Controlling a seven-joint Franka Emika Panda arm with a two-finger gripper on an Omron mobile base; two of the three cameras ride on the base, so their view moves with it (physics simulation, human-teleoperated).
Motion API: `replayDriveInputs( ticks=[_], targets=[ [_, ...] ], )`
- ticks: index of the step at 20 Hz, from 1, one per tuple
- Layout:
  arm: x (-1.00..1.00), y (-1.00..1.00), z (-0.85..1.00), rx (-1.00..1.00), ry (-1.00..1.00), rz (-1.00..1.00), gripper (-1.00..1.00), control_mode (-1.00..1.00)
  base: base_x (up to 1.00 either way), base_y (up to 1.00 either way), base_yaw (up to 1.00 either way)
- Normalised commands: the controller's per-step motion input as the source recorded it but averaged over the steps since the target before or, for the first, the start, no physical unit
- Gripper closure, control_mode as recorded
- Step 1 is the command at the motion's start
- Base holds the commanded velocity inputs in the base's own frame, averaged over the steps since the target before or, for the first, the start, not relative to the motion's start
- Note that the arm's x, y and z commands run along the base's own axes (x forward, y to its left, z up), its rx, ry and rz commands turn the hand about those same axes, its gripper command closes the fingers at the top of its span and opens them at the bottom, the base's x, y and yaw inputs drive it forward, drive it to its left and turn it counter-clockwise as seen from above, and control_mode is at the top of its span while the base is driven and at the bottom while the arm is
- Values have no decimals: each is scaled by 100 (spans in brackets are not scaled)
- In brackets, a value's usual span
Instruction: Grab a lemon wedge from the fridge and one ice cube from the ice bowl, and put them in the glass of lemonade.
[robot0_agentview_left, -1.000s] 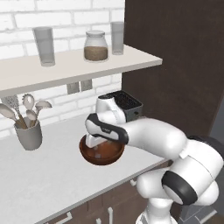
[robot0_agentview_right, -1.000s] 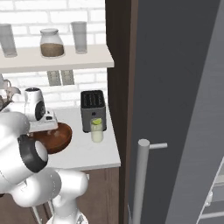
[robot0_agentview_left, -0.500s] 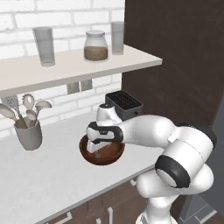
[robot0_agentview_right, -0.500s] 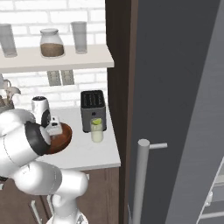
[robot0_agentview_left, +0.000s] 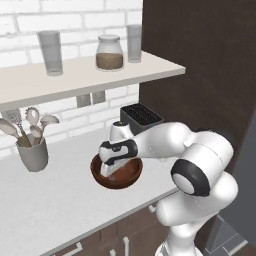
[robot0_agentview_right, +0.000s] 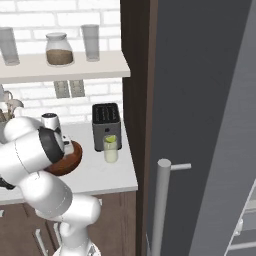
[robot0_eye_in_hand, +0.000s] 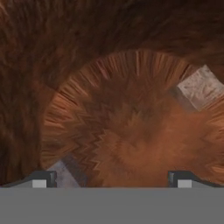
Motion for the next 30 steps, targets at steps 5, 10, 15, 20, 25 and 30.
replayDriveInputs(
  ticks=[5,10,15,20,25,30],
  targets=[
    [0,12,-1,0,1,17,-100,-100,0,0,0],
    [-9,8,0,0,1,9,-100,-100,0,0,0],
    [-1,0,2,0,0,1,-100,-100,0,0,0],
    [4,0,5,0,0,0,-100,-100,0,0,0],
    [17,4,19,0,-3,0,-100,-100,0,0,0],
    [-36,0,10,1,0,3,-100,-100,0,0,0]
  ],
)
